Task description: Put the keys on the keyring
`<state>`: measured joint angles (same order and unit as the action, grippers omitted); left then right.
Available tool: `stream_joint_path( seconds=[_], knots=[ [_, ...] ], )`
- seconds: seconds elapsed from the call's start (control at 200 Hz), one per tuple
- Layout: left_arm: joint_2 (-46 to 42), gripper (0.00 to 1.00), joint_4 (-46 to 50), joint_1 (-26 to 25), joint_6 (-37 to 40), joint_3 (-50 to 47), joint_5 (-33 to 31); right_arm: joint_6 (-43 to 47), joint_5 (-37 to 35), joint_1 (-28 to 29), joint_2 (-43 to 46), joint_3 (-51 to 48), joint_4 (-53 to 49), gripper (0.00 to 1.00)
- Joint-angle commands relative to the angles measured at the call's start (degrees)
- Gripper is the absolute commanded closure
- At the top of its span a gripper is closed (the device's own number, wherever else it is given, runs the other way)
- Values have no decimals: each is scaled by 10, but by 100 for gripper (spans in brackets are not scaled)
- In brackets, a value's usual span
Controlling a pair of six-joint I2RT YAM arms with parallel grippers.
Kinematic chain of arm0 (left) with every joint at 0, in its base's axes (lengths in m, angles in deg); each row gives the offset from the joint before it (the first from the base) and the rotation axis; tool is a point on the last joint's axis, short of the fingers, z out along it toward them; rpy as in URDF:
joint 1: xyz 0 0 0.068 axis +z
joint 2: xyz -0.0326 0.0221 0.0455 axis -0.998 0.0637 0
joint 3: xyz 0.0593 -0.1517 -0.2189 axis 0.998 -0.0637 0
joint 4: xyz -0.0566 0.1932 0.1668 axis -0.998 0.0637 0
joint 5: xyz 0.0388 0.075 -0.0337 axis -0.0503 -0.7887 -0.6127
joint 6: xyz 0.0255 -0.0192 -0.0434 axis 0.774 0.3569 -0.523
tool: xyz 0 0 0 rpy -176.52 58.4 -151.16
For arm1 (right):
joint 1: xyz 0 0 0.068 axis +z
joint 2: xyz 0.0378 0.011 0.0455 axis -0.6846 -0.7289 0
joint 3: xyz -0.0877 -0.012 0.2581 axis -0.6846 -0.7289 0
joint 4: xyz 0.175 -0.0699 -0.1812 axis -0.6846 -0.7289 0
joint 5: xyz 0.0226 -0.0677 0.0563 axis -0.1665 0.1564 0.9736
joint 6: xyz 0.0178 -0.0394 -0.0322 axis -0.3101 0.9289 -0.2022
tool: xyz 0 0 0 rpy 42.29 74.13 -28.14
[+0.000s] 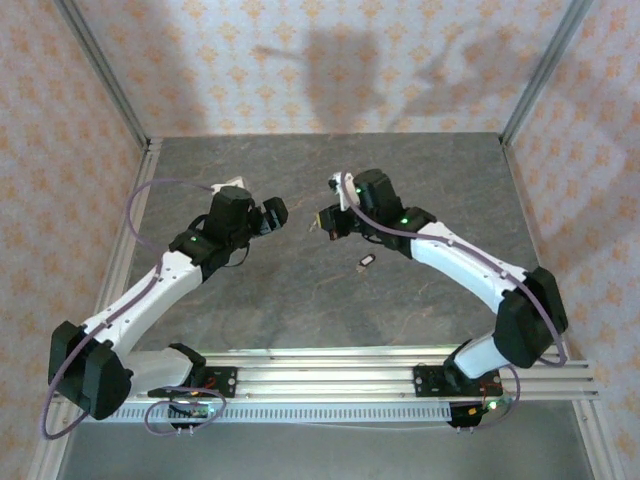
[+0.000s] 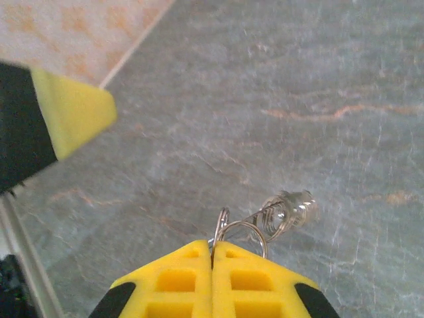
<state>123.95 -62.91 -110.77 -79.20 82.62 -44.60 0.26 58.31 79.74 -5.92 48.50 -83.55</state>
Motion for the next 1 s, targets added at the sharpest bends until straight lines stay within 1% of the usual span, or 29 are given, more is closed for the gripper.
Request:
stream_joint_path(
  seconds=[0.0, 0.06, 0.135, 0.205, 0.285, 0.38, 0.445, 0.515, 0.686, 0.996],
  knots=[
    [-19, 12, -18, 12, 38, 31, 69, -13, 91, -26, 33, -12, 59, 100],
    [-24, 16, -39, 18, 47, 41, 119, -23, 117, -40, 47, -15, 68, 100],
    [-24, 27, -59, 24, 58, 56, 178, -41, 146, -57, 65, -20, 82, 100],
    [-19, 35, -70, 25, 64, 75, 219, -52, 168, -69, 79, -22, 90, 100],
    [-9, 40, -90, 25, 63, 90, 259, -62, 190, -79, 88, -24, 96, 100],
    [9, 45, -141, 25, 37, 95, 311, -77, 212, -84, 91, -28, 109, 100],
    [21, 49, -176, 25, 18, 94, 336, -84, 223, -84, 92, -32, 118, 100],
    [32, 50, -206, 21, 9, 91, 350, -90, 233, -85, 91, -35, 128, 100],
    [46, 53, -237, 8, 9, 90, 374, -98, 257, -85, 80, -32, 144, 100],
    [43, 57, -239, -8, 19, 73, 377, -113, 276, -85, 61, -22, 176, 100]
  ],
)
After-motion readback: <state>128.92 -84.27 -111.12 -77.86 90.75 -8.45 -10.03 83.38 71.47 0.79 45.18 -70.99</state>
